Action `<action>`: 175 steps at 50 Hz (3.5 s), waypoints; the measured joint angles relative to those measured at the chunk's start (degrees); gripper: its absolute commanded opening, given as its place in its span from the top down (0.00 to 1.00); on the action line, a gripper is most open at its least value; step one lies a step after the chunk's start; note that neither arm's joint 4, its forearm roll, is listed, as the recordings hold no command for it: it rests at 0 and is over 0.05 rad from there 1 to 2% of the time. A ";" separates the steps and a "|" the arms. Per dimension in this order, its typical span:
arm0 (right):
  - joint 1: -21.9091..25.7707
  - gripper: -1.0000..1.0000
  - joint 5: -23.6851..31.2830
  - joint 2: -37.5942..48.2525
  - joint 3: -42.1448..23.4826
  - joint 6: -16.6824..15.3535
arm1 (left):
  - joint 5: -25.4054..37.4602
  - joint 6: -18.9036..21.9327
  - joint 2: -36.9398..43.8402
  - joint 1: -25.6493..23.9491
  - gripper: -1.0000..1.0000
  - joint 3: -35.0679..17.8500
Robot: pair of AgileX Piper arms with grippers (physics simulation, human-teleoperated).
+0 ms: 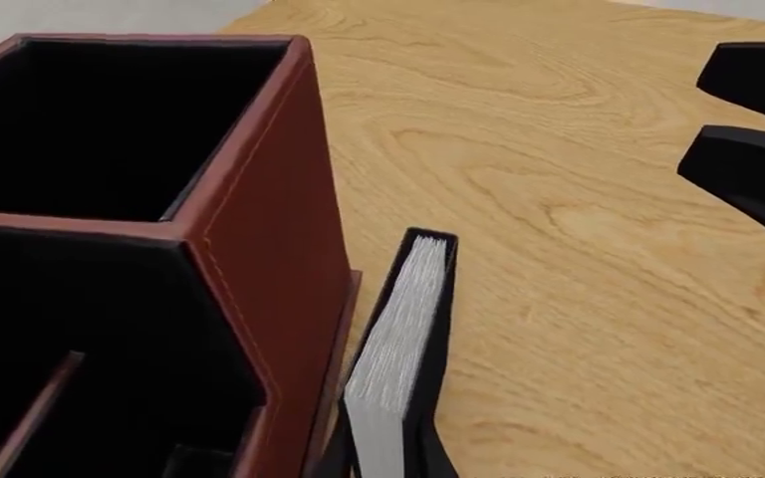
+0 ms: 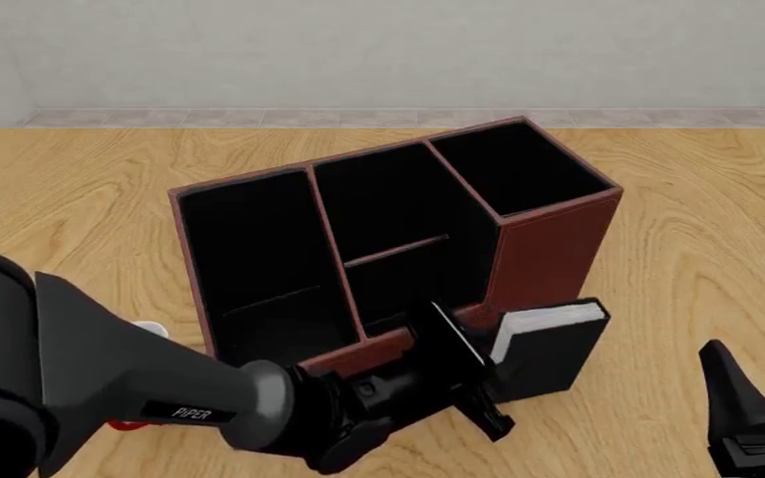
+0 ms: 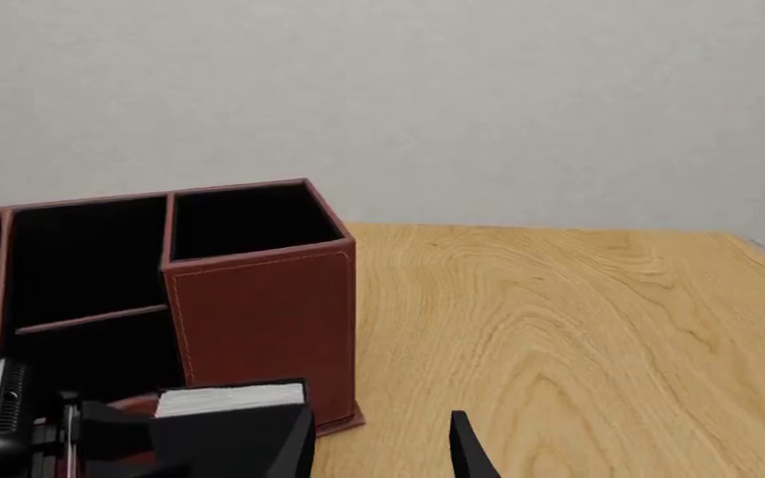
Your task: Pick up the book and place it in the back compartment of the caddy.
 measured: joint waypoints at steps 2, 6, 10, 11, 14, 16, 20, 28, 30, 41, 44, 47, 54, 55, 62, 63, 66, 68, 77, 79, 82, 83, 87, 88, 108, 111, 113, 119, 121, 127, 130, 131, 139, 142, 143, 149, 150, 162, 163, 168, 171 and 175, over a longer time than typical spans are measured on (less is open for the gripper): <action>0.00 0.00 0.00 0.00 0.01 0.00 | -0.03 -0.06 -0.10 -0.10 1.00 0.09; 0.01 0.00 0.00 0.00 0.02 0.01 | 0.03 -0.16 -0.45 -0.41 1.00 0.42; 0.02 0.00 0.00 0.00 0.03 0.01 | 0.12 -0.17 -0.84 -0.72 1.00 0.83; 0.03 0.00 0.00 0.00 0.03 0.01 | 0.12 -0.16 -0.94 -0.77 1.00 0.95; 0.04 0.00 -0.01 0.00 0.03 0.01 | 0.14 -0.14 -1.36 -0.98 1.00 1.39; 0.05 0.00 -0.01 0.00 0.04 0.01 | 0.16 -0.13 -1.80 -1.05 1.00 1.68; 0.07 0.00 -0.02 0.00 0.04 0.01 | 0.19 -0.16 -2.77 -1.11 1.00 2.27; 0.14 0.00 -0.05 0.00 0.05 0.00 | 0.13 -0.15 -4.74 -1.17 1.00 3.53; 0.17 0.00 -0.06 0.00 0.05 0.00 | 0.10 -0.15 -5.25 -1.13 1.00 3.87; 0.36 0.00 -0.07 0.00 0.05 -0.02 | 0.08 -0.17 -8.81 -0.80 1.00 6.10; 0.44 0.00 -0.07 0.00 0.06 -0.04 | 0.19 -0.22 -10.11 -0.68 1.00 6.80; 0.51 0.00 -0.06 0.00 0.06 -0.05 | 0.34 -0.29 -11.41 -0.53 1.00 7.45; 0.64 0.00 -0.04 0.00 0.06 -0.10 | 0.87 -0.37 -14.44 -0.33 1.00 8.85; 0.66 0.00 -0.04 0.00 0.06 -0.11 | 0.97 -0.37 -14.83 -0.32 1.00 9.02; 0.78 0.00 -0.03 0.00 0.07 -0.18 | 2.02 -0.35 -17.76 -0.48 1.00 10.02; 0.79 0.00 -0.03 0.00 0.07 -0.18 | 2.21 -0.34 -18.23 -0.50 1.00 10.15; 0.81 0.00 -0.04 0.00 0.07 -0.14 | 2.77 -0.25 -19.64 -0.57 1.00 10.57; 0.83 0.00 -0.04 0.00 0.07 -0.11 | 3.15 -0.25 -20.62 -0.53 1.00 10.90; 1.02 0.00 0.01 0.00 0.07 0.02 | 5.37 -0.22 -25.57 0.20 1.00 12.34; 1.09 0.00 0.01 0.00 0.07 0.04 | 5.92 -0.17 -26.62 0.40 1.00 12.53; 1.20 0.00 0.00 0.00 0.08 0.04 | 6.74 -0.09 -28.05 0.67 1.00 12.71; 1.23 0.00 0.00 0.00 0.08 0.04 | 7.02 -0.04 -28.47 0.75 1.00 12.74; 1.36 0.00 -0.01 0.00 0.08 0.04 | 8.14 0.18 -30.10 1.13 1.00 12.77; 1.40 0.00 -0.02 0.00 0.08 0.04 | 8.45 0.22 -30.55 1.24 1.00 12.75; 1.99 0.00 -0.06 0.00 0.08 -0.02 | 12.48 1.19 -35.88 3.78 1.00 12.21; 2.06 0.00 -0.05 0.00 0.08 -0.04 | 12.90 1.37 -36.42 4.46 1.00 12.18; 2.12 0.00 -0.04 0.01 0.08 -0.05 | 13.17 1.51 -36.79 4.89 1.00 12.16; 2.25 0.00 -0.03 0.01 0.08 -0.08 | 14.18 2.19 -37.83 5.83 1.00 12.03; 2.29 0.00 -0.02 0.01 0.08 -0.09 | 14.47 2.55 -38.05 6.08 1.00 12.00; 2.39 0.00 0.00 0.01 0.08 -0.13 | 15.36 3.18 -38.72 6.78 1.00 11.91; 2.43 0.00 0.00 0.01 0.08 -0.15 | 15.70 3.37 -39.06 7.13 1.00 11.96; 2.43 0.00 0.00 0.01 0.08 -0.16 | 15.78 3.43 -39.15 7.24 1.00 12.01; 2.51 0.00 -0.01 0.01 0.08 -0.23 | 16.27 3.80 -39.87 8.02 1.00 12.59; 2.53 0.00 -0.01 0.01 0.08 -0.25 | 16.38 3.93 -40.06 8.26 1.00 12.86; 2.53 0.00 -0.01 0.01 0.08 -0.26 | 16.42 3.97 -40.10 8.35 1.00 12.94; 2.55 0.00 -0.02 0.01 0.06 -0.33 | 16.28 4.08 -39.98 9.04 1.00 13.48; 2.55 0.00 -0.03 0.02 0.06 -0.34 | 16.21 4.10 -39.91 9.19 1.00 13.57; 2.55 0.00 -0.05 0.01 0.06 -0.44 | 14.68 4.09 -38.25 10.88 1.00 14.76; 2.55 0.00 -0.05 0.01 0.07 -0.45 | 14.48 4.07 -38.04 11.00 1.00 14.85; 2.52 0.00 -0.04 0.01 0.07 -0.49 | 13.54 3.94 -36.85 11.50 1.00 15.10; 2.49 0.00 -0.03 0.01 0.07 -0.51 | 13.06 3.91 -36.16 11.72 1.00 15.13; 2.44 0.00 -0.02 0.01 0.08 -0.53 | 12.50 3.97 -35.29 11.93 1.00 15.09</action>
